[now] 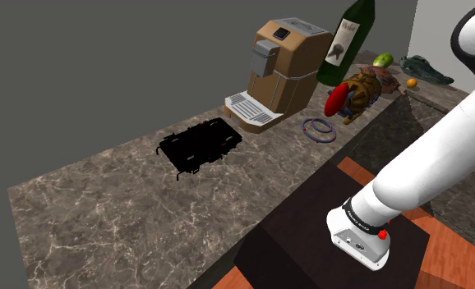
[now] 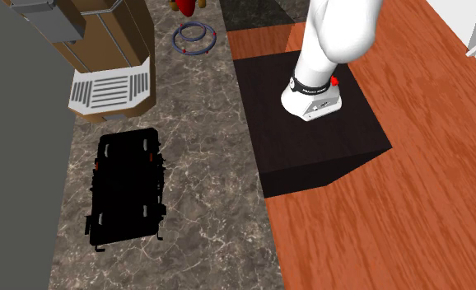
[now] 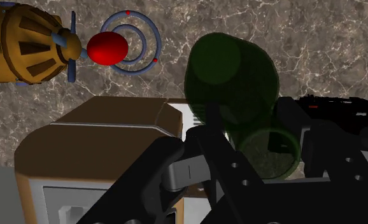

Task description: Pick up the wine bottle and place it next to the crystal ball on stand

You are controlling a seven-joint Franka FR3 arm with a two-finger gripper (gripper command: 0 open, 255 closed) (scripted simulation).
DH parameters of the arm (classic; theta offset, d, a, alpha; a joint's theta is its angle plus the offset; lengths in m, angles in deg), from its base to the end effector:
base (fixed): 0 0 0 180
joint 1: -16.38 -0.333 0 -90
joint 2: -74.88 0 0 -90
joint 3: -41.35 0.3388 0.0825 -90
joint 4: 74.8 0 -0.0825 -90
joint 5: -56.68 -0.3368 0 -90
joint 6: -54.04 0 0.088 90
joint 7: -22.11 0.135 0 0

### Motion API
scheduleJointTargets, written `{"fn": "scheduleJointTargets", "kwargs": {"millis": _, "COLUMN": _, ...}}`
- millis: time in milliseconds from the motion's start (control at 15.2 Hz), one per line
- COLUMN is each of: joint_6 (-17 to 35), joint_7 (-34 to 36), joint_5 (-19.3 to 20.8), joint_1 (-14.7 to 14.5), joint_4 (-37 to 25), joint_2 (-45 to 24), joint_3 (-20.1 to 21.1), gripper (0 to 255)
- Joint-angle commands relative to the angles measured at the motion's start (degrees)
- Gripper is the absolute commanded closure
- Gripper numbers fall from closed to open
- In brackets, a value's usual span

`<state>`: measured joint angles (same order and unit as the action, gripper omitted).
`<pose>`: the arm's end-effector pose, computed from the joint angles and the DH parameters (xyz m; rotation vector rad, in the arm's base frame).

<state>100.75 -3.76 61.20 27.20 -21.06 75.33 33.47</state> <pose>0.3484 -0.1316 0.7961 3.1216 0.1162 -0.2015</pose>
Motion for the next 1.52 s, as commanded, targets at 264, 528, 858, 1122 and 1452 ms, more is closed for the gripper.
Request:
{"fn": "scheduleJointTargets", "kwargs": {"millis": 264, "joint_6": 2.56, "joint_7": -6.4, "joint_5": 0.09, "joint_1": 3.3, "joint_4": -0.81, "joint_2": -2.96, "joint_3": -3.05, "gripper": 255}}
{"fn": "scheduleJointTargets", "kwargs": {"millis": 528, "joint_6": 8.18, "joint_7": -5.13, "joint_5": 0.71, "joint_1": 2.67, "joint_4": 9.78, "joint_2": 2.04, "joint_3": -2.49, "gripper": 255}}
{"fn": "scheduleJointTargets", "kwargs": {"millis": 858, "joint_6": 13.78, "joint_7": -4.02, "joint_5": 1.13, "joint_1": 2.37, "joint_4": 19.74, "joint_2": 6.41, "joint_3": -2.06, "gripper": 255}}
{"fn": "scheduleJointTargets", "kwargs": {"millis": 1122, "joint_6": 17.71, "joint_7": -3.34, "joint_5": 1.36, "joint_1": 2.27, "joint_4": 26.37, "joint_2": 9.1, "joint_3": -1.83, "gripper": 255}}
{"fn": "scheduleJointTargets", "kwargs": {"millis": 1452, "joint_6": 22.24, "joint_7": -2.65, "joint_5": 1.57, "joint_1": 2.22, "joint_4": 33.62, "joint_2": 11.83, "joint_3": -1.67, "gripper": 255}}
